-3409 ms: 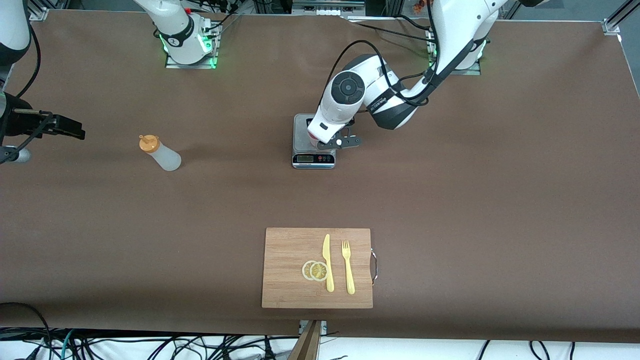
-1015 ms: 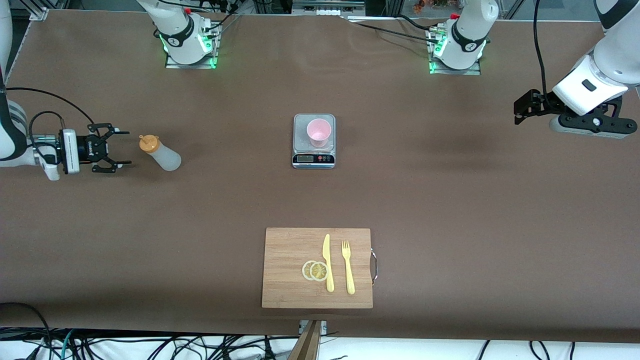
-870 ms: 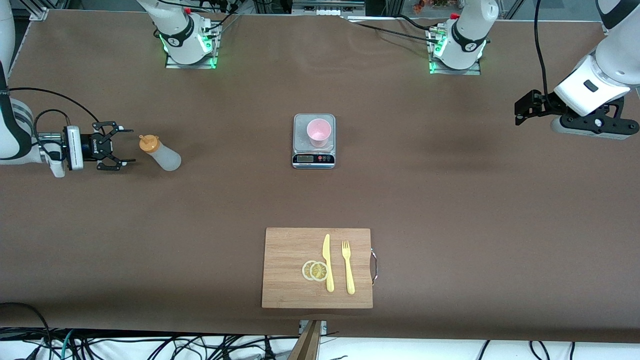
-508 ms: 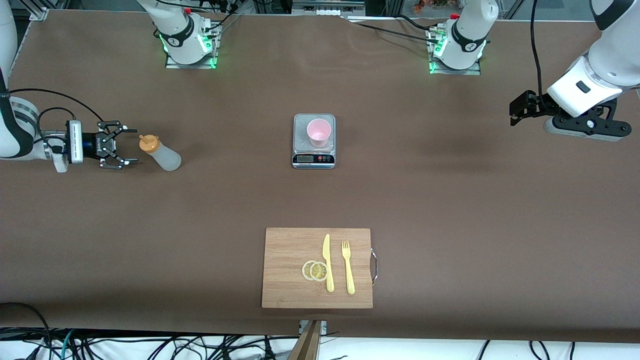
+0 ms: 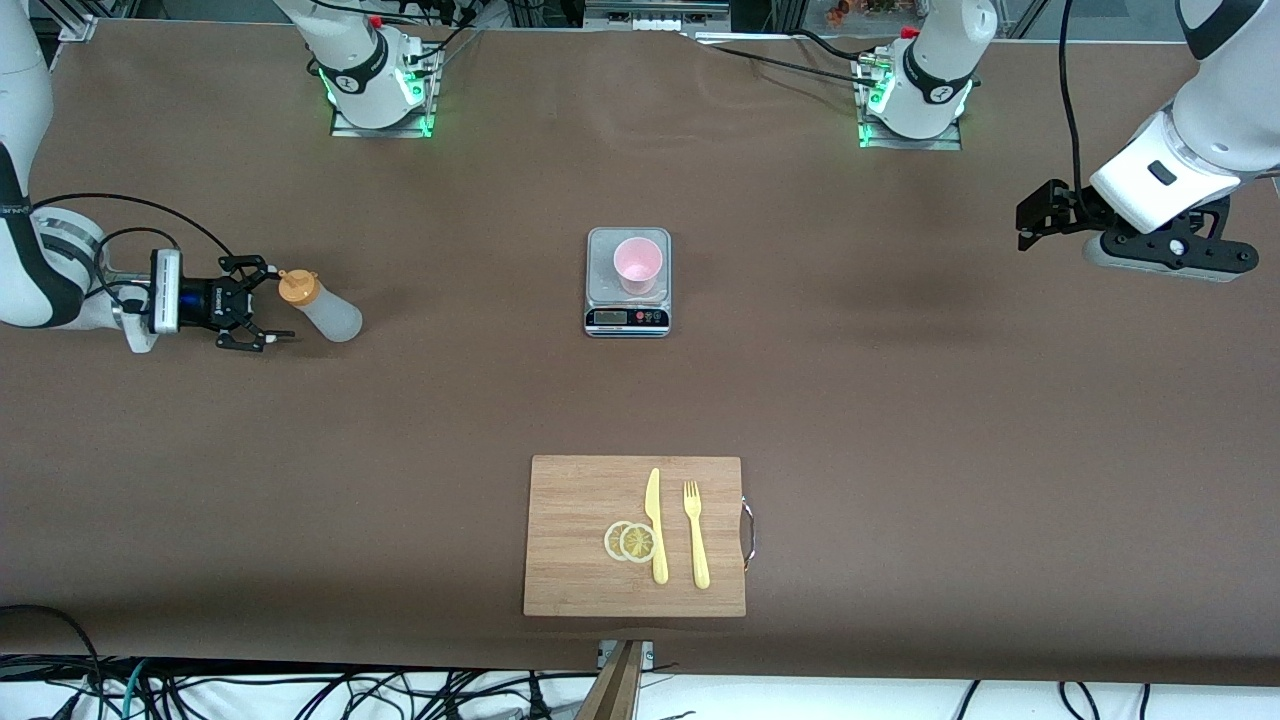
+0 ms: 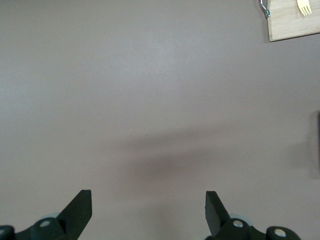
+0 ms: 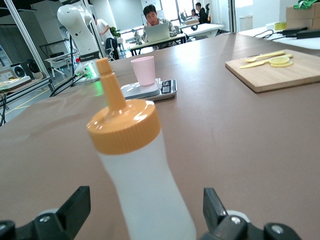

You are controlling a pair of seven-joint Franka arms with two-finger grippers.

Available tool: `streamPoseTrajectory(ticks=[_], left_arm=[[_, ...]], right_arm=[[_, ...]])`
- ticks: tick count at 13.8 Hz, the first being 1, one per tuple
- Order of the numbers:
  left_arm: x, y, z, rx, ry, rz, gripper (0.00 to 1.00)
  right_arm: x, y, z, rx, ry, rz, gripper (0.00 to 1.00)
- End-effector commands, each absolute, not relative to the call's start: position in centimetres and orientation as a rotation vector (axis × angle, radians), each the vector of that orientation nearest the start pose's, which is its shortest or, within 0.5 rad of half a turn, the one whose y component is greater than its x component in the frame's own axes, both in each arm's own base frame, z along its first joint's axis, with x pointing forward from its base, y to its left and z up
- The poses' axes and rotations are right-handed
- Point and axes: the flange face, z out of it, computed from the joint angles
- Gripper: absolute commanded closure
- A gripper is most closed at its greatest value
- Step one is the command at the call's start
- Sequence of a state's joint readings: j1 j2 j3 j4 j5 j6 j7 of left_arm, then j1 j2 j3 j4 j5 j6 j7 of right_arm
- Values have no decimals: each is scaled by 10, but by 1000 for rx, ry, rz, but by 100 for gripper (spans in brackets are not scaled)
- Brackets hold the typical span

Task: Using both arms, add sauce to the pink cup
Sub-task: 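Reach the right gripper to the white bottle and grasp it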

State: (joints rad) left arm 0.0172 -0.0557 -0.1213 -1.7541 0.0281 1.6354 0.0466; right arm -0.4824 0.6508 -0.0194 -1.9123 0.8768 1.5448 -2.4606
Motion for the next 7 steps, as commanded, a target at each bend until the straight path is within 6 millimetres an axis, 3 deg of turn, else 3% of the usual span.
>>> streamPoseTrajectory(ticks=[1,7], left_arm=[[537,-56,579,-3106,266,115,0],[537,-55,579,-3110,264,120,0]], right_arm=[[503,-166,143,-1451,-1348,-857,0],[504,-138,118,-1396,-1346,-865,0]])
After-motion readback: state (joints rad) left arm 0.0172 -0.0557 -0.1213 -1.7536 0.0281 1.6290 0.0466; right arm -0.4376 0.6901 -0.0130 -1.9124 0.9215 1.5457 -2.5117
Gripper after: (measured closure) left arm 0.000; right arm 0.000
